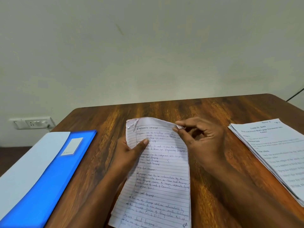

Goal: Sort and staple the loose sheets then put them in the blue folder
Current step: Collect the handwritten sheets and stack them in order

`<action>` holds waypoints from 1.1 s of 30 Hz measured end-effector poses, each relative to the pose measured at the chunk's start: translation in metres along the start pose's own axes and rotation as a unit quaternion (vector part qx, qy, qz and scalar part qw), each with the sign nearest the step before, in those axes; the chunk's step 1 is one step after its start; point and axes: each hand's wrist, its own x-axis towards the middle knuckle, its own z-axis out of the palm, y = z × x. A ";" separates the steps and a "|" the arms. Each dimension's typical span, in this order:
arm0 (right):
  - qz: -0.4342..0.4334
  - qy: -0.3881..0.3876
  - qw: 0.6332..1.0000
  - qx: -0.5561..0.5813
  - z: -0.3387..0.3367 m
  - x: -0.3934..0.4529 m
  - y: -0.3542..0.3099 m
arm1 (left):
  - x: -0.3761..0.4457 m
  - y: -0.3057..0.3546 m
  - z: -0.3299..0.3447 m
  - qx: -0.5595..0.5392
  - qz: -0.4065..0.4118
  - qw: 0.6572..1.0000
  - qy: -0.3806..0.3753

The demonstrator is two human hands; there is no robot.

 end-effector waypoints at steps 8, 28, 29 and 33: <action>0.257 -0.025 0.943 0.212 -0.008 0.014 0.002 | -0.002 0.002 0.001 0.013 0.007 1.000 -0.001; 0.455 -0.068 0.850 0.256 -0.035 0.031 0.015 | 0.005 -0.001 -0.010 -0.073 -0.054 0.991 -0.095; 0.449 -0.075 0.855 0.249 -0.036 0.031 0.015 | 0.005 -0.002 -0.010 -0.068 -0.055 0.992 -0.091; 0.420 -0.109 0.869 0.237 -0.038 0.031 0.012 | 0.007 -0.005 -0.011 -0.031 -0.057 0.995 -0.070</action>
